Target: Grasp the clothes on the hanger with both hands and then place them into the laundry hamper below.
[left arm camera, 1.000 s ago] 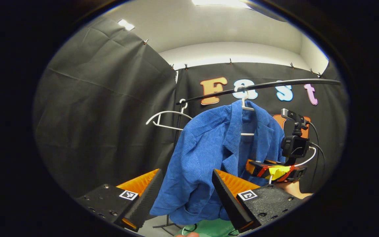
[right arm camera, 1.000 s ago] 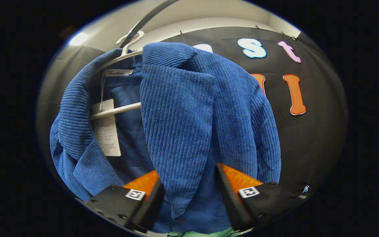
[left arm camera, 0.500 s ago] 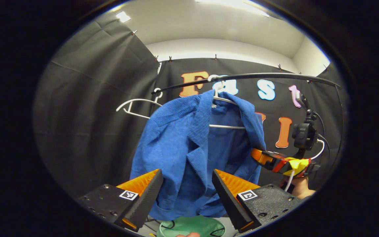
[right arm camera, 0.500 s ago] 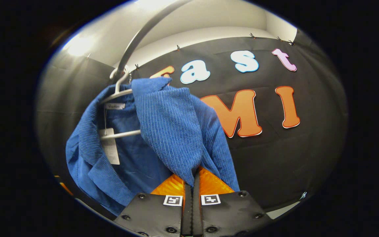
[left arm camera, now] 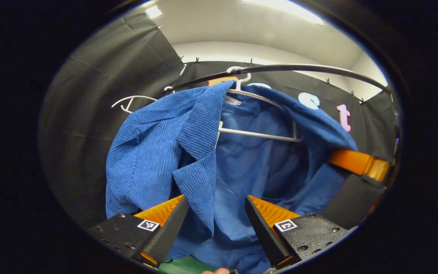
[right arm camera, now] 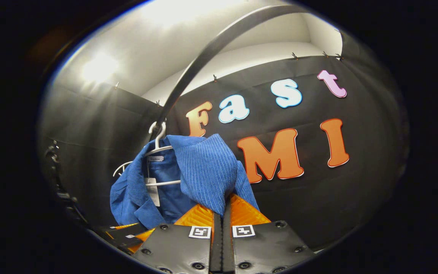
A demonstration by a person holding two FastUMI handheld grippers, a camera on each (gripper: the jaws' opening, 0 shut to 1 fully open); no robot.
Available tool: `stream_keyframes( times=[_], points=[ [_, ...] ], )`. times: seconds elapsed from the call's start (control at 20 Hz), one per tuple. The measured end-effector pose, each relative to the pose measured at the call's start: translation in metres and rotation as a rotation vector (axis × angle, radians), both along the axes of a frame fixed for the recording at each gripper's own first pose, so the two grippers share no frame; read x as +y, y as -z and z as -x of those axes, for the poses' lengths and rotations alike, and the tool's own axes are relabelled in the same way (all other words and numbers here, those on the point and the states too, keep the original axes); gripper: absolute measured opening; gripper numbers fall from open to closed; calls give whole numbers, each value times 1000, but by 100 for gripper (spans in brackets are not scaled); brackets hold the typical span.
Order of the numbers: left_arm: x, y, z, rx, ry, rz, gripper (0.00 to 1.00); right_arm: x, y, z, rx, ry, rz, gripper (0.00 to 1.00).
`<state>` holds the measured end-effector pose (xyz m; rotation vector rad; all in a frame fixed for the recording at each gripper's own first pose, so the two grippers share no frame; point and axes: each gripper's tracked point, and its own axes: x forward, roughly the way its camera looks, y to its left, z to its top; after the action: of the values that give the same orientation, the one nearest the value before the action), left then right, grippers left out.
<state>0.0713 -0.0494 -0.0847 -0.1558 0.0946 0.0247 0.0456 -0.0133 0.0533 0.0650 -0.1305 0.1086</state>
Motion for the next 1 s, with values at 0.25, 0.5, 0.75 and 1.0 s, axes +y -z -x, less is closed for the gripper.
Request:
stream_keyframes(
  times=[0.25, 0.5, 0.75, 1.0],
  points=[
    [15, 22, -41, -78, -179, -160, 91, 11, -10, 18, -13, -48, 40, 7],
    [26, 22, -56, -105, -212, -217, 92, 17, -10, 25, -8, -63, 52, 7],
    [56, -8, -32, -157, -187, -265, 25, 16, -4, 26, 10, -59, 45, 7],
    [99, -71, 9, -251, -266, -428, 5, 9, -10, 19, -33, -6, 56, 7]
  ],
)
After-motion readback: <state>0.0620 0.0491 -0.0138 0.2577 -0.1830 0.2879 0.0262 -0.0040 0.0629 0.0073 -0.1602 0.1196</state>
